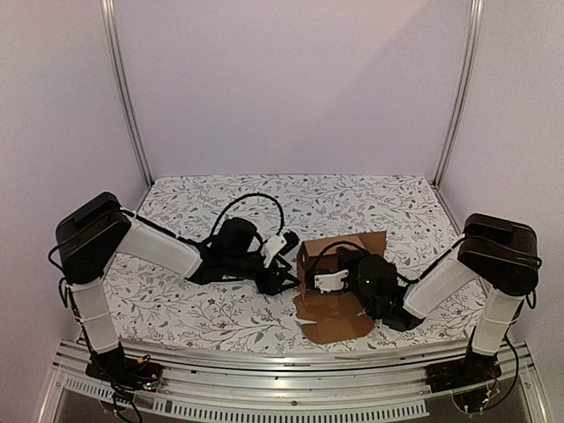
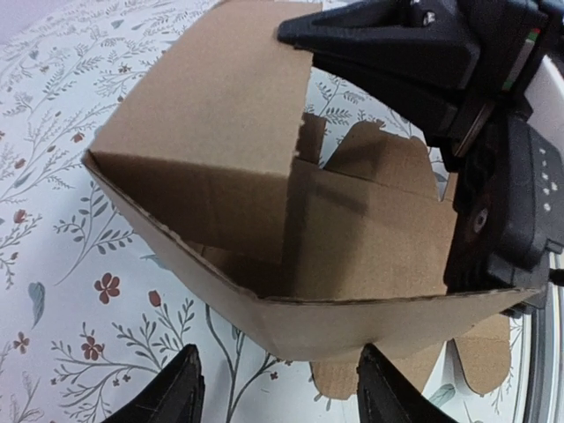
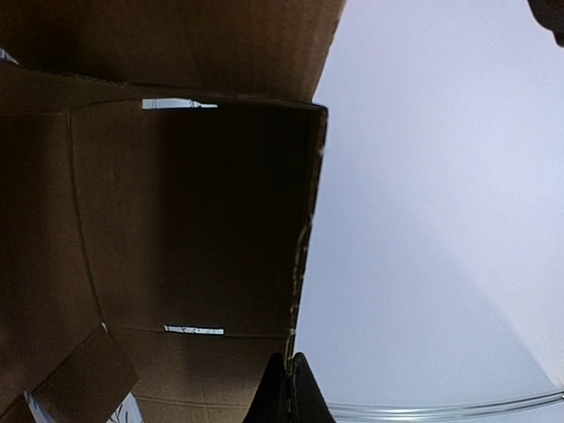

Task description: Fold the paper box

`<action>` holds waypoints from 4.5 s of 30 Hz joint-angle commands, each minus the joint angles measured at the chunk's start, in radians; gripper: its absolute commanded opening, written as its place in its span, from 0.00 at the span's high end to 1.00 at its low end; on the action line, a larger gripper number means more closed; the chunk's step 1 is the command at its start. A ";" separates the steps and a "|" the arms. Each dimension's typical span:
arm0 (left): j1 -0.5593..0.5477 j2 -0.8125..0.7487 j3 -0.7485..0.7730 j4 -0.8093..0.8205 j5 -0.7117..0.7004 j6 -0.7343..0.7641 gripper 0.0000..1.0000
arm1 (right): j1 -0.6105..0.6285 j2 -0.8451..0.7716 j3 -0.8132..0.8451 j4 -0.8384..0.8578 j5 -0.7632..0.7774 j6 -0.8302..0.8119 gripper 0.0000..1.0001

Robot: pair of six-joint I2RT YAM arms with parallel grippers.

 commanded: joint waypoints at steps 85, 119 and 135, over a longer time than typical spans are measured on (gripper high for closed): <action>-0.050 -0.148 -0.120 0.275 -0.008 -0.235 0.36 | 0.005 -0.312 0.219 -1.093 -0.081 0.566 1.00; -0.163 0.030 0.066 0.105 -0.264 -0.210 0.33 | 0.006 -0.318 0.254 -1.225 -0.116 0.643 1.00; -0.042 -0.094 -0.079 0.169 -0.199 -0.309 0.31 | -0.125 -0.218 0.362 -0.900 -0.123 0.382 1.00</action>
